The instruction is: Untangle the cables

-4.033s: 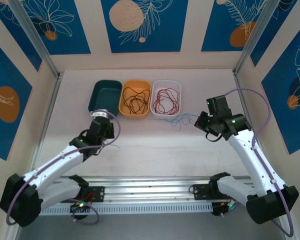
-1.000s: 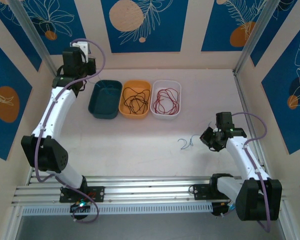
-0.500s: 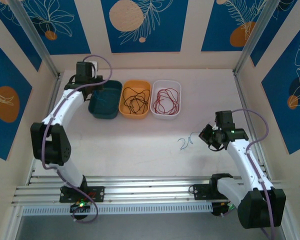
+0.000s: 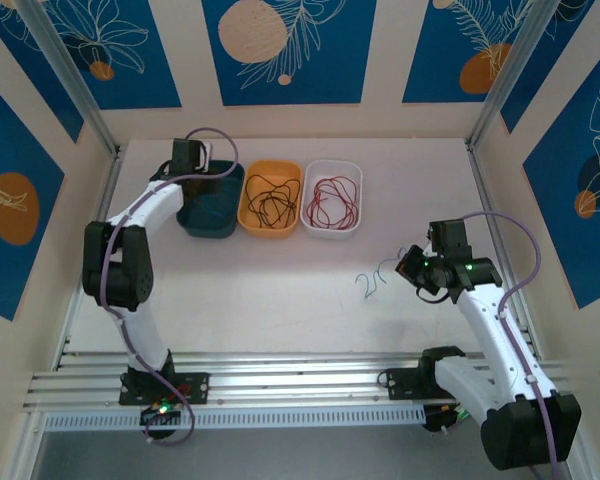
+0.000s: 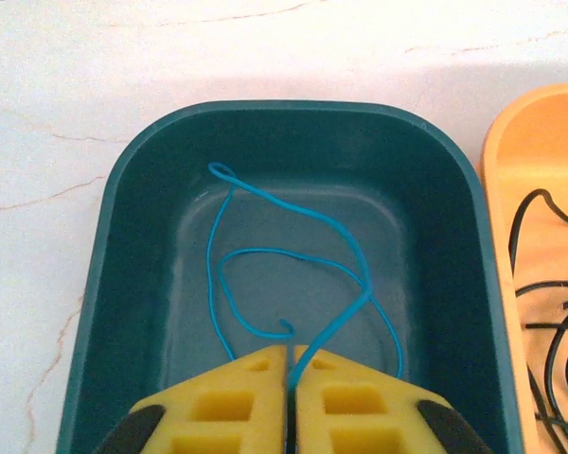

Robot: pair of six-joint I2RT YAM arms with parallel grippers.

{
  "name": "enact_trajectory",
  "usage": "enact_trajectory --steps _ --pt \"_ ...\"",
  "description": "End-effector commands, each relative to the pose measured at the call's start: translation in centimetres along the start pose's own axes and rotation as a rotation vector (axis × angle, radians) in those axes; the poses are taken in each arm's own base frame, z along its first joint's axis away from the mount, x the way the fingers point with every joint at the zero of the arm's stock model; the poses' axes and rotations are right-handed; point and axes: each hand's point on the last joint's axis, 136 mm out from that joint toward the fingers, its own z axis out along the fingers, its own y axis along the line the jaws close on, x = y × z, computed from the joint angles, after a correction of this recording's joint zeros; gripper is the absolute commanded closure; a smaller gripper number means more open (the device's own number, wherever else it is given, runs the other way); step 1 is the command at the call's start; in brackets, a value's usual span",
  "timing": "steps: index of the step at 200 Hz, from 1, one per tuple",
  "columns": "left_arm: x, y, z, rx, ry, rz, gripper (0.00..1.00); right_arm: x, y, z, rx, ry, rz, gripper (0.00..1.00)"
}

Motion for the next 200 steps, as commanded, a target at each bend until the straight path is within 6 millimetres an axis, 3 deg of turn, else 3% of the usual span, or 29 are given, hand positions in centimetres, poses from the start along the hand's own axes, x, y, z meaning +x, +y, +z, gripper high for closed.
enact_trajectory --steps 1,43,115,123,135,148,200 --pt "0.7 -0.6 1.7 0.009 -0.007 0.039 0.88 -0.4 0.9 -1.1 -0.015 -0.019 -0.005 1.00" --pt "0.5 0.3 3.7 -0.048 -0.015 0.081 0.88 -0.4 1.2 -1.4 -0.016 -0.023 -0.015 1.00" --pt "-1.4 2.1 3.7 -0.164 -0.046 0.239 0.84 -0.4 1.6 -1.6 -0.016 -0.023 -0.019 1.00" --pt "-1.7 2.1 3.5 -0.166 -0.047 0.260 0.73 -0.4 1.7 -1.6 -0.019 -0.021 -0.021 1.00" --pt "-1.9 1.8 2.8 -0.145 -0.038 0.271 0.49 -0.5 1.8 -1.7 -0.017 -0.020 -0.023 1.00" --pt "-2.3 1.3 1.7 -0.116 -0.044 0.256 0.35 -0.5 1.9 -1.8 -0.015 -0.024 -0.024 1.00" --pt "-5.1 -0.3 -4.6 -0.009 -0.114 0.133 0.13 -0.9 2.8 -2.5 -0.027 -0.030 -0.048 1.00"
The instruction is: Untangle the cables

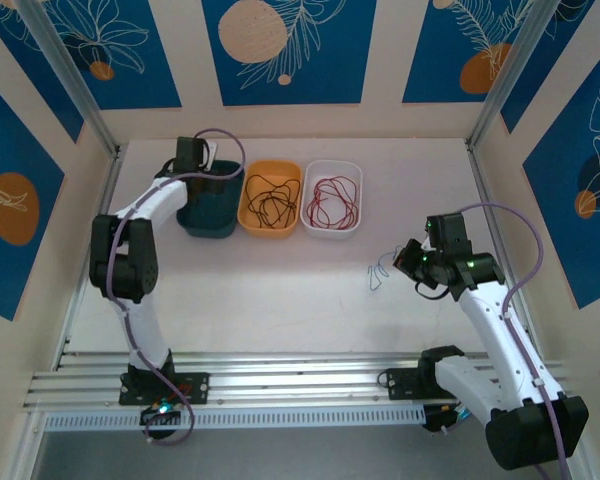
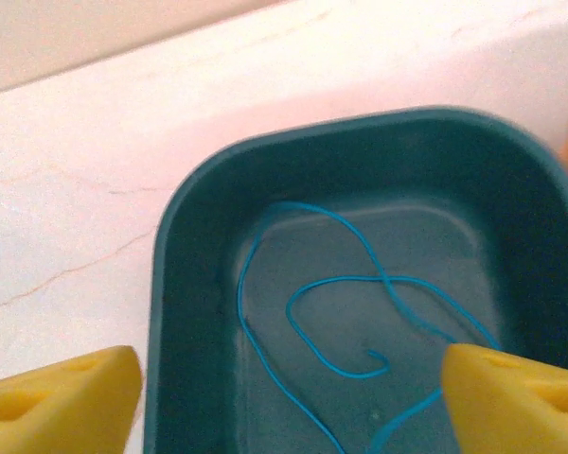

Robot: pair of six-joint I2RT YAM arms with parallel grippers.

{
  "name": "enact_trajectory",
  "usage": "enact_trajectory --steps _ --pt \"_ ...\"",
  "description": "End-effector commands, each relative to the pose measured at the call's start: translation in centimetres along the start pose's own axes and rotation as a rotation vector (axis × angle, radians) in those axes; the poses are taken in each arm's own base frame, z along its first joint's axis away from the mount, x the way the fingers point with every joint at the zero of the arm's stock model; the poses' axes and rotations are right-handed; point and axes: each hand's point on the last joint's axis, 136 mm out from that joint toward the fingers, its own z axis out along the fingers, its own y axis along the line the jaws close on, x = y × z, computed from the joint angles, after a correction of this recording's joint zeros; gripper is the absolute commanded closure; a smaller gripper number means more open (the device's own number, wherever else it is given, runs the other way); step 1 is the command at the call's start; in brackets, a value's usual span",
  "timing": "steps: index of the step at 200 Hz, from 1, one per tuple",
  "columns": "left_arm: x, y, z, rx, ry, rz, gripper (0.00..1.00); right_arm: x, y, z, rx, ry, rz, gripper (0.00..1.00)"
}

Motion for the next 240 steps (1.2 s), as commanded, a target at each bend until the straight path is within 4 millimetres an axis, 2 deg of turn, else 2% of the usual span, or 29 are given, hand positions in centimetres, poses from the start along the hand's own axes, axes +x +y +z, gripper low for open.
enact_trajectory --steps 1,50,76,109,148,182,194,218,240 --pt "-3.9 -0.6 -5.1 0.071 -0.095 -0.062 0.12 -0.3 0.8 -0.9 -0.005 -0.004 -0.011 1.00" --pt "-5.9 -2.1 -11.0 0.221 -0.192 -0.190 0.05 -0.3 2.5 -2.0 -0.059 -0.009 -0.050 1.00" --pt "-5.5 -4.7 -14.6 0.395 -0.251 -0.286 0.04 -0.1 4.4 -2.6 -0.142 0.006 -0.082 1.00" --pt "-4.0 -10.7 -19.3 0.659 -0.383 -0.281 0.06 0.1 6.7 -3.4 -0.249 0.035 -0.117 1.00" --pt "-0.3 -20.2 -24.3 0.909 -0.464 -0.063 0.08 0.2 9.4 -5.5 -0.357 0.057 -0.164 1.00" --pt "0.7 -27.3 -28.5 1.111 -0.489 0.079 0.12 0.7 11.7 -7.1 -0.429 0.067 -0.215 1.00" --pt "0.6 -29.2 -29.6 1.164 -0.490 0.117 0.14 1.0 12.3 -7.4 -0.447 0.071 -0.232 1.00" --pt "1.0 -32.2 -30.4 1.216 -0.474 0.194 0.17 1.6 13.2 -7.6 -0.468 0.085 -0.266 1.00" --pt "1.3 -33.7 -29.8 1.195 -0.451 0.241 0.18 2.1 13.9 -7.7 -0.485 0.102 -0.294 1.00"
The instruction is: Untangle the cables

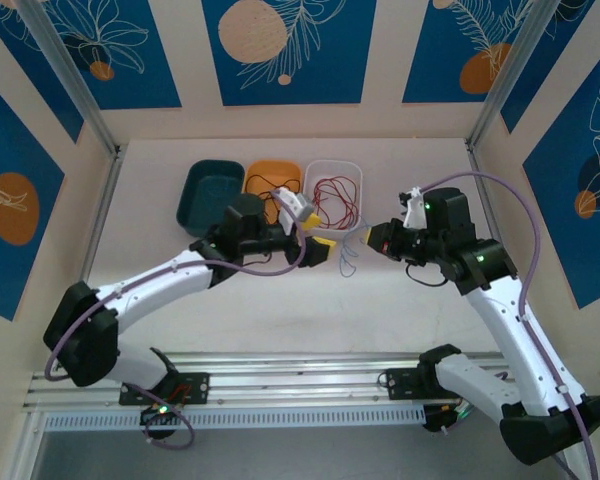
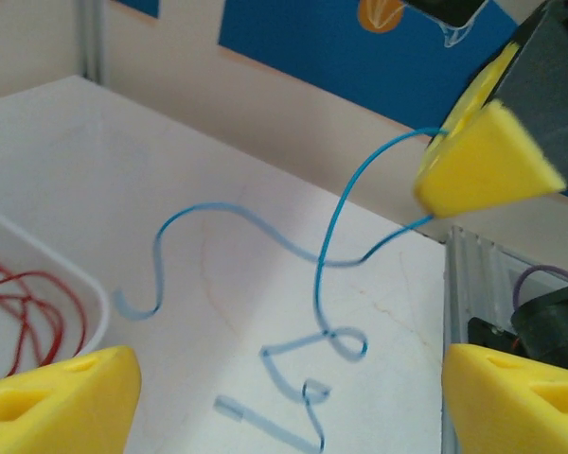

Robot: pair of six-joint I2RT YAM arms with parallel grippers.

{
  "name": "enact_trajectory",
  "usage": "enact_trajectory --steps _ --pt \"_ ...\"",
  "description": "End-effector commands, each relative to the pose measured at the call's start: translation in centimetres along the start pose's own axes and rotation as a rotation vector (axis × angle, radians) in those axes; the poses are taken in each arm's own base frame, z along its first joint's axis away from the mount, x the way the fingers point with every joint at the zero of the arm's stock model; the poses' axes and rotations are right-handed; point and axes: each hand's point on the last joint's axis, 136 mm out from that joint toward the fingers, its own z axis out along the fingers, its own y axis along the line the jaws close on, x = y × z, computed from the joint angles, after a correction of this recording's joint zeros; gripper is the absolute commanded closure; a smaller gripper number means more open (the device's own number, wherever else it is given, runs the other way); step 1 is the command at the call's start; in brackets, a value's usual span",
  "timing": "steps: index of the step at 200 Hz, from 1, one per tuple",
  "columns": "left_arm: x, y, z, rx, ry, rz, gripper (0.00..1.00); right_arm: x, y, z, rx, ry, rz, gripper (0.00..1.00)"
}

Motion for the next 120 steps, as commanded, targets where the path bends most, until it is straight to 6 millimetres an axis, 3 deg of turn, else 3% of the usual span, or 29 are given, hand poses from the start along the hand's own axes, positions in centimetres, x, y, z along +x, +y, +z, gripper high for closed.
enact_trajectory --steps 1,45,72,85,120 --pt "-0.8 -0.9 1.3 0.031 0.007 0.078 0.18 0.1 1.8 -0.2 -0.054 0.019 -0.050 1.00" --pt "-0.4 -0.1 3.0 0.030 0.046 0.039 0.32 0.5 3.0 0.1 -0.080 0.043 -0.089 1.00" --pt "0.2 0.1 3.6 0.037 0.077 0.023 0.56 0.6 3.6 0.2 -0.098 0.050 -0.107 1.00" --pt "0.4 0.2 3.7 0.037 0.092 0.024 0.61 0.7 3.7 0.2 -0.094 0.052 -0.113 1.00" --pt "0.1 0.1 3.1 0.018 0.095 0.037 0.99 0.5 3.1 0.2 -0.064 0.040 -0.121 1.00"
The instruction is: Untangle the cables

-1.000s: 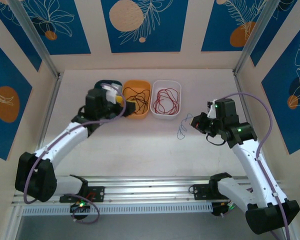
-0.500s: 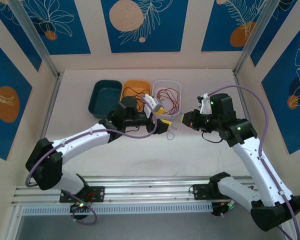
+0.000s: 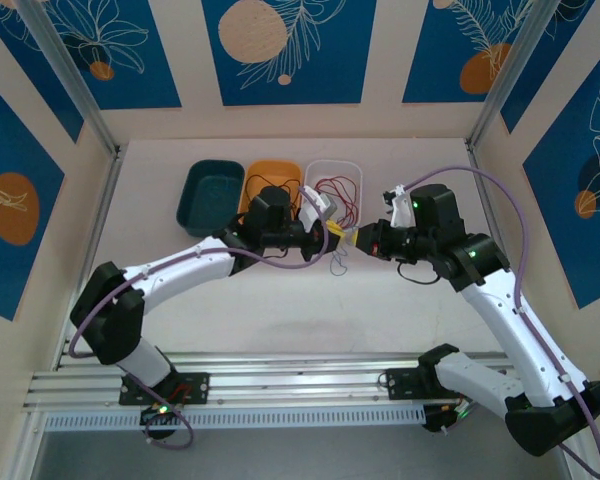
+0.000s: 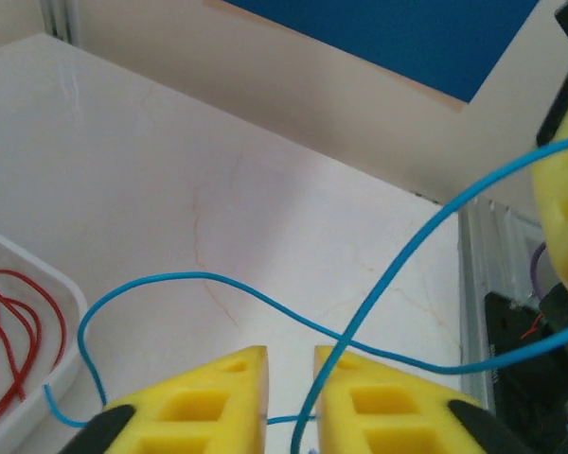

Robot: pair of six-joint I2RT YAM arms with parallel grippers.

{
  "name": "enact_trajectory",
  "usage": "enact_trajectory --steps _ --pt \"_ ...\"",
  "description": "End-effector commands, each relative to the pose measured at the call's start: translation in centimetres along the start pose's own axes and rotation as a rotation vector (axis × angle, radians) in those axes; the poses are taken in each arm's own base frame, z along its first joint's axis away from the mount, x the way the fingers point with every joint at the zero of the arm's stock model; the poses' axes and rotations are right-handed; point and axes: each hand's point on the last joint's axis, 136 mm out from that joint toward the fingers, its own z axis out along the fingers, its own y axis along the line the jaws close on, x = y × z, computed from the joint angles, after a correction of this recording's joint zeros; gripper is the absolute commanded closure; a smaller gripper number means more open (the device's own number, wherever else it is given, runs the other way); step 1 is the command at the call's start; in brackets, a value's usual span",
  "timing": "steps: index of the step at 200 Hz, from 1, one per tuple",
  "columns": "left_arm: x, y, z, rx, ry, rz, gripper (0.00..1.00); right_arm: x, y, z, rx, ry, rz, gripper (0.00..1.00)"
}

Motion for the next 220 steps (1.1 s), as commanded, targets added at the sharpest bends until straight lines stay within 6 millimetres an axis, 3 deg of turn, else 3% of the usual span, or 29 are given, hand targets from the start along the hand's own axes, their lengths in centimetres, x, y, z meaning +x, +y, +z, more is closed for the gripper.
enact_trajectory --steps 1,15,29,55,124,130,136,178,220 --pt "-1.3 -0.6 -0.5 0.005 -0.009 0.028 1.00 -0.5 0.9 -0.6 -0.010 -0.016 -0.039 1.00" --pt "-1.5 0.1 -1.1 -0.053 -0.005 0.026 1.00 -0.6 0.3 -0.7 0.020 -0.030 -0.038 0.98" --pt "-1.8 1.2 -2.0 -0.138 0.005 0.018 1.00 -0.8 -0.7 -0.9 0.073 -0.050 -0.029 0.75" --pt "-2.5 3.5 -4.7 -0.285 0.020 -0.013 1.00 -0.9 -2.3 -1.6 0.155 -0.092 -0.017 0.49" --pt "-7.9 8.3 -15.7 -0.567 -0.120 -0.109 1.00 -1.5 -4.5 -2.9 0.234 -0.204 -0.004 0.18" --pt "-8.3 9.0 -16.9 -0.599 -0.139 -0.115 1.00 -1.6 -4.7 -2.9 0.241 -0.209 0.001 0.13" --pt "-8.7 9.6 -17.9 -0.629 -0.152 -0.120 1.00 -1.6 -5.0 -2.8 0.247 -0.207 0.006 0.00" --pt "-10.3 14.1 -23.4 -0.836 -0.211 -0.102 1.00 -1.4 -6.3 -2.0 0.286 -0.188 0.032 0.01" --pt "-9.7 19.2 -25.5 -0.921 -0.216 -0.148 1.00 -1.1 -6.9 -1.7 0.303 -0.175 0.053 0.01"
